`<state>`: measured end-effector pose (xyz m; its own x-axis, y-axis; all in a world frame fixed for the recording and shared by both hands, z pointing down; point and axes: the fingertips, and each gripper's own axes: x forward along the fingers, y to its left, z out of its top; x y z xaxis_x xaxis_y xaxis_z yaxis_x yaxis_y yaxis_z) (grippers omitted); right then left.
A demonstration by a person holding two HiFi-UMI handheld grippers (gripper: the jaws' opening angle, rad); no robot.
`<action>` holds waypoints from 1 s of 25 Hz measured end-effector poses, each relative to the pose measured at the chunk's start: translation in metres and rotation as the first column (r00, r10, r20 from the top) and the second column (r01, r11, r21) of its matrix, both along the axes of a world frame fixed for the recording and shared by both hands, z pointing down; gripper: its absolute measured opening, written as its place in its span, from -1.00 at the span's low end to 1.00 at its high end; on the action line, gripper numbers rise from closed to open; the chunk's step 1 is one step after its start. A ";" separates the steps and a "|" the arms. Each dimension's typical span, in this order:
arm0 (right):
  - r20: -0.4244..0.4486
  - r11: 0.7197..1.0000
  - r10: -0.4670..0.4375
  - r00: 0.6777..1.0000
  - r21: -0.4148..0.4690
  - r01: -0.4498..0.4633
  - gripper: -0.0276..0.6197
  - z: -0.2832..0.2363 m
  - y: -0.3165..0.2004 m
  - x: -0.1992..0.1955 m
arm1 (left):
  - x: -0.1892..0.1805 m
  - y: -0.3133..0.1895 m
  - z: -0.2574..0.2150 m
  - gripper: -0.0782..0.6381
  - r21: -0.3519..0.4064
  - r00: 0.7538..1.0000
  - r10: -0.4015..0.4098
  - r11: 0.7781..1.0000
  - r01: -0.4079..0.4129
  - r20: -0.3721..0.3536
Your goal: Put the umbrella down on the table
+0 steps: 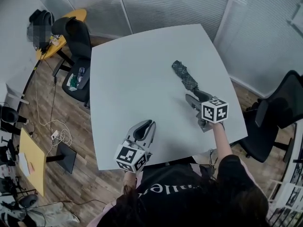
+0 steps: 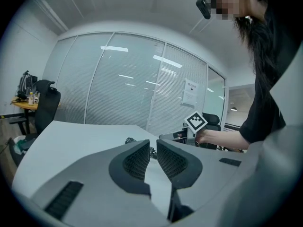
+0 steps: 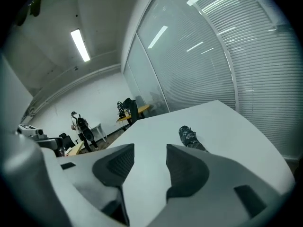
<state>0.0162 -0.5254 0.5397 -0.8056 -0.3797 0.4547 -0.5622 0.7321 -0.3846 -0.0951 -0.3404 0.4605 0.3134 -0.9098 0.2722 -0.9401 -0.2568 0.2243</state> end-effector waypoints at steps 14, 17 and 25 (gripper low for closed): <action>0.085 0.998 0.068 0.994 -0.020 -0.066 -0.51 -0.022 0.144 -0.010 | -0.021 0.048 0.003 -0.61 0.021 0.998 0.056 0.998 -0.056 -0.004; 0.096 0.997 0.073 0.993 -0.019 -0.072 -0.57 -0.025 0.169 -0.018 | -0.023 0.059 0.000 -0.61 0.030 0.997 0.073 0.997 -0.073 -0.008; 0.105 0.997 0.076 0.992 0.003 -0.077 -0.69 -0.027 0.220 -0.035 | -0.023 0.089 0.003 -0.61 0.032 0.992 0.130 0.991 -0.130 -0.007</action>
